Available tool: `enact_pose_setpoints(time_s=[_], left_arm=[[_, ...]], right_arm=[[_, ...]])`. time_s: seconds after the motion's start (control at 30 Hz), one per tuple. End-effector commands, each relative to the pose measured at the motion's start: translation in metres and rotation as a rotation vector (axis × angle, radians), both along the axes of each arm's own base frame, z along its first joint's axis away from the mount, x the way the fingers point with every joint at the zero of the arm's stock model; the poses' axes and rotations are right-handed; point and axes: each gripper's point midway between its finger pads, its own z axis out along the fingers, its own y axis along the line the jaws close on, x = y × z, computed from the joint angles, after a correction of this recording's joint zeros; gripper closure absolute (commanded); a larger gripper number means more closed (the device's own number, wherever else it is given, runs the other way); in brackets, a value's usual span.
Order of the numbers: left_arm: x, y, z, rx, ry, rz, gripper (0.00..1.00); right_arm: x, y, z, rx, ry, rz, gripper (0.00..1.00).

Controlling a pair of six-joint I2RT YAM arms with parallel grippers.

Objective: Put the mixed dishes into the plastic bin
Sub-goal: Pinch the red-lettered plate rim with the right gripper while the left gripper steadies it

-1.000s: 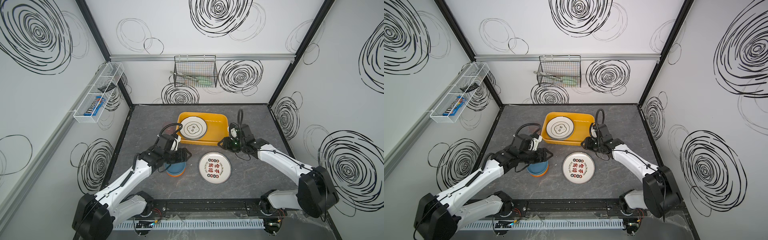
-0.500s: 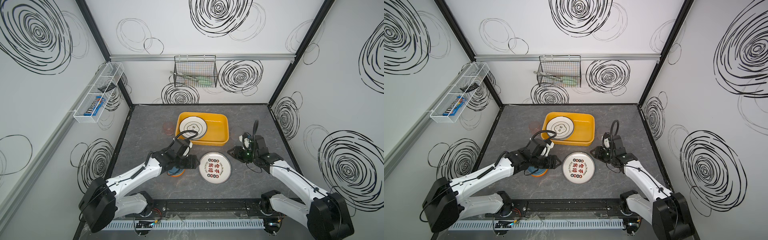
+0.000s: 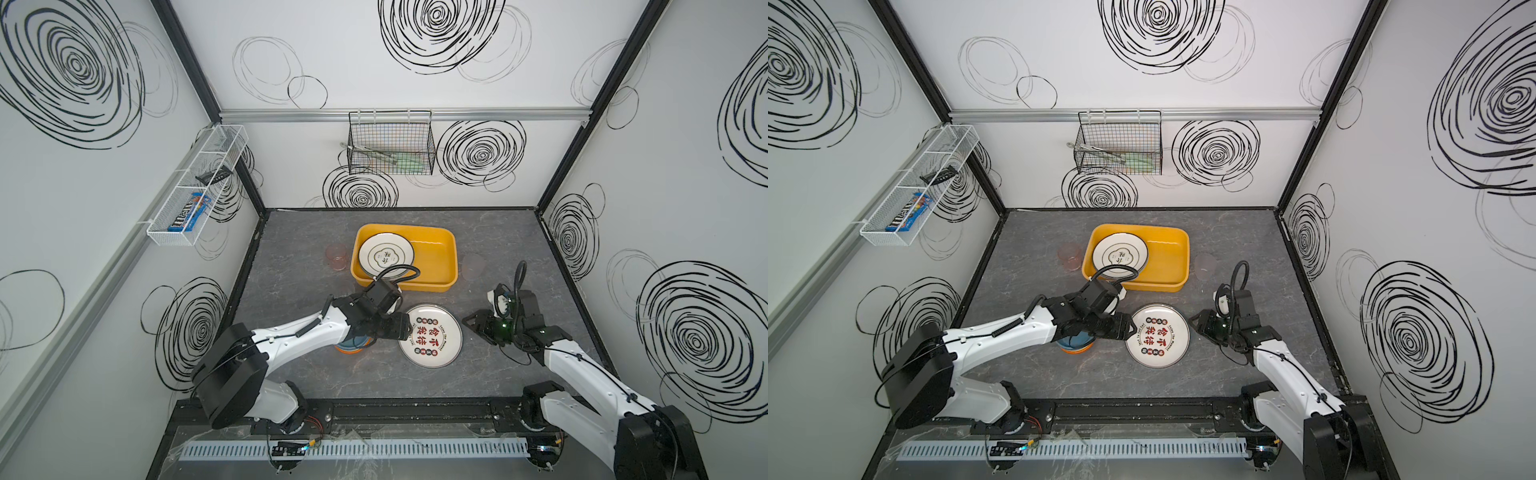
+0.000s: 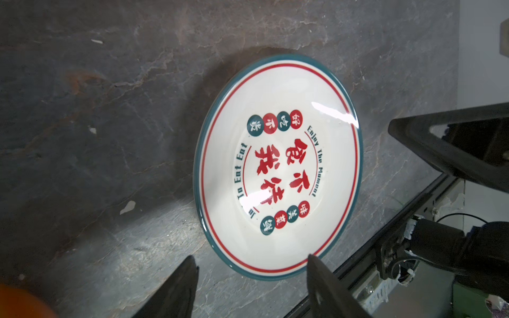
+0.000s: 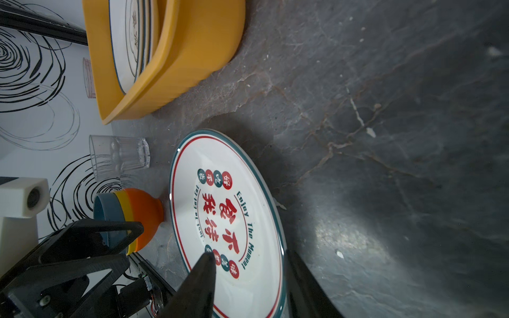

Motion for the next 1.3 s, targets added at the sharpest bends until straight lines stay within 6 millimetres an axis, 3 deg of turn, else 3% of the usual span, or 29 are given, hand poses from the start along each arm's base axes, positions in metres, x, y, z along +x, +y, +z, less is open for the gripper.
enact_pose_setpoints(time_s=[0.0,0.43,0.9,1.27], left_arm=[[0.015,-0.006,0.001,0.02,-0.036,0.031,0.33],[0.016,-0.013,-0.034,0.074,0.028,0.016,0.33],[0.013,-0.025,-0.039,0.045,0.051,-0.025,0.39],[0.01,-0.033,-0.04,0.022,0.06,-0.054,0.46]], right_arm=[[0.0,0.001,-0.002,0.031,-0.004,-0.009,0.54],[-0.006,0.0,-0.022,0.036,0.039,-0.017,0.55],[-0.014,0.006,-0.037,0.08,0.083,0.0,0.56],[-0.017,0.015,-0.037,0.151,0.066,0.026,0.58]])
